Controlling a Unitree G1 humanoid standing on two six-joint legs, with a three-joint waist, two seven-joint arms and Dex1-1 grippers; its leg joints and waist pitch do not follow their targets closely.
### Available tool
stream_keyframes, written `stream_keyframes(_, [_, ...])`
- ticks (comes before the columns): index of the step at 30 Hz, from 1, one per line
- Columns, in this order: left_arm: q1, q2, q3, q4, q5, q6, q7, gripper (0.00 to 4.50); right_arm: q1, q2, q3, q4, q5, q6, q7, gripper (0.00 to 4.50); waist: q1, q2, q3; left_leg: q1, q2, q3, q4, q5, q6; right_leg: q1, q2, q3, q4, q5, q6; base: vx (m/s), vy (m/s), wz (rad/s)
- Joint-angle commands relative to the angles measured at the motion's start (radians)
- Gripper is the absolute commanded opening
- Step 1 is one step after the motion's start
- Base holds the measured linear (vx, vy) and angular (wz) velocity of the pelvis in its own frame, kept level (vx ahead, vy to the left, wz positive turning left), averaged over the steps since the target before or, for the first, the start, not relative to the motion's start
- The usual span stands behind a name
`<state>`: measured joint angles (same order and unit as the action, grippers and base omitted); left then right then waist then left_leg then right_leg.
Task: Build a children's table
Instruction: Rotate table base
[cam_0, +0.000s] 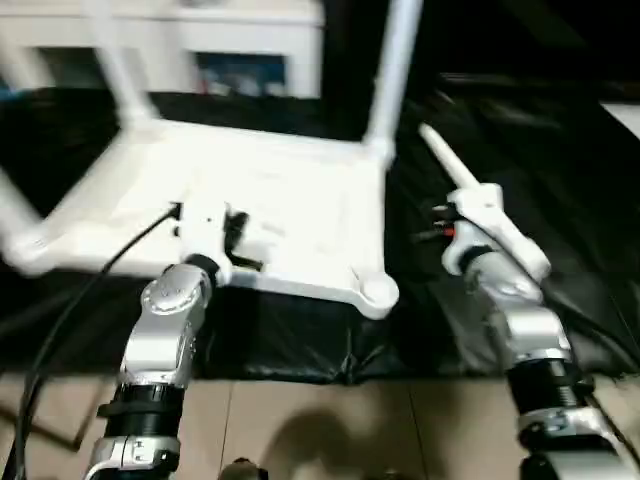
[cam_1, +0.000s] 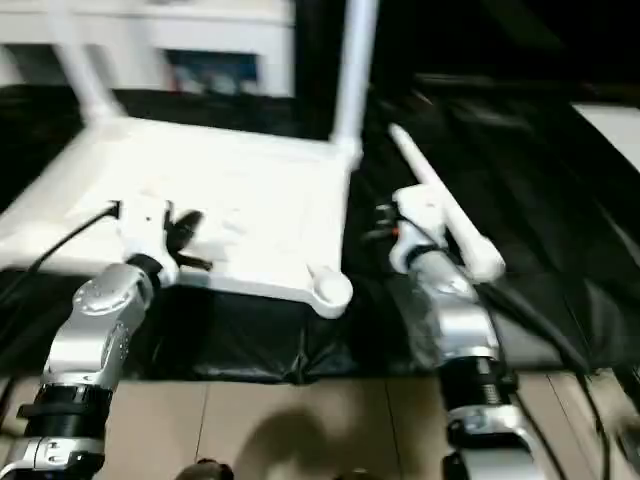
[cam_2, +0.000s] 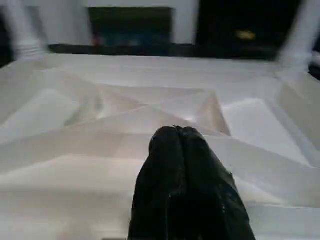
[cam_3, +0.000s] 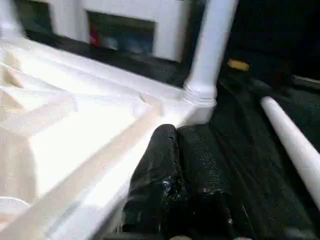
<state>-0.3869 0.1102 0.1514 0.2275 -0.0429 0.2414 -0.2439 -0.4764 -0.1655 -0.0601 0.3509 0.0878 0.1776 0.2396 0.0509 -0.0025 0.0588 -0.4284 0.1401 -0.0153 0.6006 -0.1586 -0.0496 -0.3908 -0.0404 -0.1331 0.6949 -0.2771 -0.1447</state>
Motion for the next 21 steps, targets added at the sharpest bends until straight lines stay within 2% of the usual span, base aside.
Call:
stream_keyframes(1, [0.009, -0.002, -0.020, -0.038, -0.034, 0.020, -0.045, 0.41, 0.013, 0.002, -0.029, -0.034, 0.029, 0.039, -0.014, 0.39, 0.044, -0.046, -0.049, -0.014, -0.048, 0.154, 0.177, -0.223, 0.125, 0.064, -0.125, 0.136, -0.214, -0.412, -0.155, -0.022, -0.244, 0.46])
stream_keyframes(2, [0.023, 0.000, -0.028, -0.066, -0.061, 0.007, -0.093, 0.46, 0.020, 0.008, -0.035, -0.046, 0.040, 0.048, -0.016, 0.44, 0.059, -0.039, -0.037, -0.014, -0.038, 0.146, 0.154, -0.190, 0.106, 0.067, -0.143, 0.150, -0.210, -0.437, -0.056, -0.016, -0.227, 0.17])
stream_keyframes(3, [0.035, -0.001, -0.029, -0.094, -0.074, 0.008, -0.112, 0.46, 0.028, 0.016, -0.042, -0.062, 0.051, 0.061, -0.022, 0.44, 0.083, -0.036, -0.050, -0.003, -0.019, 0.136, 0.093, -0.178, 0.118, 0.094, -0.163, 0.181, -0.198, -0.360, 0.102, -0.005, -0.200, 0.17])
stream_keyframes(4, [0.035, -0.002, -0.028, -0.099, -0.064, 0.018, -0.096, 0.59, 0.030, 0.018, -0.044, -0.066, 0.052, 0.064, -0.026, 0.59, 0.099, -0.015, -0.068, 0.037, 0.021, 0.121, 0.026, -0.124, 0.146, 0.093, -0.157, 0.169, -0.191, -0.219, 0.189, -0.005, -0.200, 0.17])
stream_keyframes(5, [0.033, 0.004, -0.036, -0.096, -0.046, 0.027, -0.085, 0.75, 0.041, 0.018, -0.035, -0.080, 0.044, 0.069, -0.027, 0.73, 0.098, -0.009, -0.077, 0.056, 0.039, 0.118, 0.004, -0.070, 0.164, 0.086, -0.124, 0.147, -0.179, -0.099, 0.216, -0.016, -0.182, 0.28])
stream_keyframes(6, [0.033, 0.006, -0.040, -0.094, -0.046, 0.036, -0.084, 0.84, 0.052, 0.022, -0.030, -0.098, 0.044, 0.077, -0.024, 0.82, 0.087, 0.010, -0.086, 0.098, 0.142, 0.071, -0.026, 0.014, 0.236, 0.048, -0.102, 0.109, -0.137, 0.082, 0.232, -0.007, -0.154, 0.22])
stream_keyframes(7, [0.033, 0.008, -0.043, -0.094, -0.050, 0.040, -0.088, 0.94, 0.060, 0.025, -0.026, -0.110, 0.046, 0.084, -0.022, 0.90, 0.075, 0.004, -0.089, 0.124, 0.214, 0.048, -0.023, 0.086, 0.309, 0.012, -0.151, 0.120, -0.097, 0.150, 0.191, -0.007, -0.154, 0.22])
stream_keyframes(8, [0.033, 0.008, -0.043, -0.094, -0.050, 0.040, -0.088, 1.05, 0.060, 0.025, -0.026, -0.110, 0.046, 0.084, -0.022, 1.03, 0.077, 0.000, -0.087, 0.114, 0.204, 0.057, -0.014, 0.092, 0.313, 0.010, -0.173, 0.136, -0.097, 0.172, 0.168, 0.008, -0.141, 0.15])
stream_keyframes(9, [0.034, 0.008, -0.046, -0.092, -0.055, 0.025, -0.083, 1.19, 0.083, 0.032, -0.021, -0.149, 0.047, 0.115, -0.031, 1.17, 0.095, -0.016, -0.074, 0.060, 0.087, 0.122, 0.009, 0.002, 0.233, 0.047, -0.158, 0.150, -0.138, 0.173, 0.175, -0.002, -0.134, 0.17])
stream_keyframes(10, [0.033, 0.008, -0.048, -0.091, -0.056, 0.019, -0.080, 1.29, 0.094, 0.034, -0.018, -0.167, 0.047, 0.131, -0.035, 1.25, 0.113, -0.018, -0.065, 0.047, 0.022, 0.148, 0.011, -0.073, 0.151, 0.078, -0.123, 0.141, -0.172, 0.032, 0.260, -0.002, -0.134, 0.17])
stream_keyframes(11, [0.030, 0.010, -0.053, -0.086, -0.044, 0.017, -0.068, 1.34, 0.107, 0.036, -0.012, -0.184, 0.044, 0.144, -0.040, 1.29, 0.117, -0.013, -0.064, 0.044, 0.022, 0.148, 0.002, -0.069, 0.134, 0.082, -0.104, 0.129, -0.181, -0.027, 0.310, -0.015, -0.088, 0.11])
stream_keyframes(12, [0.030, 0.010, -0.053, -0.086, -0.044, 0.017, -0.068, 1.34, 0.107, 0.036, -0.012, -0.184, 0.044, 0.144, -0.040, 1.29, 0.118, -0.009, -0.061, 0.046, 0.035, 0.142, -0.016, -0.058, 0.123, 0.080, -0.073, 0.103, -0.191, -0.067, 0.395, -0.022, -0.052, 0.02])
stream_keyframes(13, [0.029, 0.013, -0.056, -0.084, -0.038, 0.022, -0.065, 1.40, 0.115, 0.038, -0.008, -0.196, 0.044, 0.152, -0.042, 1.36, 0.113, 0.000, -0.064, 0.065, 0.072, 0.128, -0.032, -0.080, 0.124, 0.069, -0.069, 0.084, -0.193, -0.066, 0.437, -0.022, -0.052, 0.02])
stream_keyframes(14, [0.025, 0.008, -0.049, -0.077, -0.038, 0.024, -0.050, 1.51, 0.125, 0.037, 0.000, -0.211, 0.040, 0.165, -0.044, 1.53, 0.110, 0.007, -0.067, 0.074, 0.098, 0.119, -0.041, -0.099, 0.130, 0.066, -0.078, 0.079, -0.191, -0.068, 0.427, 0.000, 0.000, 0.00])
stream_keyframes(15, [0.024, 0.006, -0.046, -0.073, -0.044, 0.027, -0.048, 1.63, 0.132, 0.041, 0.001, -0.224, 0.042, 0.187, -0.049, 1.64, 0.103, 0.018, -0.073, 0.092, 0.160, 0.093, -0.057, -0.128, 0.151, 0.056, -0.106, 0.083, -0.174, -0.062, 0.355, 0.000, 0.000, 0.00])
stream_keyframes(16, [0.023, 0.005, -0.044, -0.072, -0.048, 0.028, -0.047, 1.72, 0.136, 0.044, 0.001, -0.233, 0.044, 0.203, -0.053, 1.70, 0.094, 0.025, -0.077, 0.103, 0.216, 0.072, -0.070, -0.136, 0.170, 0.051, -0.152, 0.100, -0.145, -0.023, 0.241, 0.000, 0.000, 0.00])
stream_keyframes(17, [0.025, 0.007, -0.046, -0.069, -0.049, 0.018, -0.052, 1.75, 0.137, 0.045, 0.002, -0.237, 0.042, 0.209, -0.053, 1.74, 0.089, 0.020, -0.075, 0.097, 0.215, 0.073, -0.068, -0.130, 0.165, 0.051, -0.164, 0.108, -0.135, 0.002, 0.197, 0.000, 0.000, 0.00])
stream_keyframes(18, [0.026, 0.008, -0.046, -0.069, -0.053, 0.013, -0.058, 1.77, 0.137, 0.045, 0.003, -0.240, 0.041, 0.212, -0.053, 1.83, 0.090, 0.017, -0.077, 0.107, 0.168, 0.129, -0.044, -0.128, 0.098, 0.042, -0.152, 0.130, -0.163, -0.016, 0.161, 0.000, 0.000, 0.00])
stream_keyframes(19, [0.032, 0.012, -0.045, -0.068, -0.052, 0.004, -0.058, 1.92, 0.136, 0.045, 0.005, -0.247, 0.042, 0.221, -0.051, 1.97, 0.101, -0.003, -0.056, 0.089, 0.053, 0.193, -0.020, -0.178, 0.017, 0.060, -0.086, 0.142, -0.207, -0.198, 0.213, 0.000, 0.000, 0.00])
stream_keyframes(20, [0.034, 0.013, -0.044, -0.067, -0.053, 0.001, -0.059, 2.06, 0.135, 0.044, 0.006, -0.250, 0.042, 0.223, -0.051, 2.08, 0.113, 0.003, -0.057, 0.116, 0.035, 0.208, -0.023, -0.218, -0.007, 0.047, -0.029, 0.158, -0.227, -0.388, 0.287, -0.012, 0.041, -0.24])
stream_keyframes(21, [0.035, 0.015, -0.043, -0.066, -0.056, -0.001, -0.058, 2.14, 0.136, 0.044, 0.006, -0.256, 0.042, 0.229, -0.052, 2.14, 0.117, 0.008, -0.058, 0.140, 0.049, 0.205, -0.035, -0.246, -0.008, 0.041, -0.013, 0.158, -0.224, -0.410, 0.304, -0.010, 0.055, -0.41])
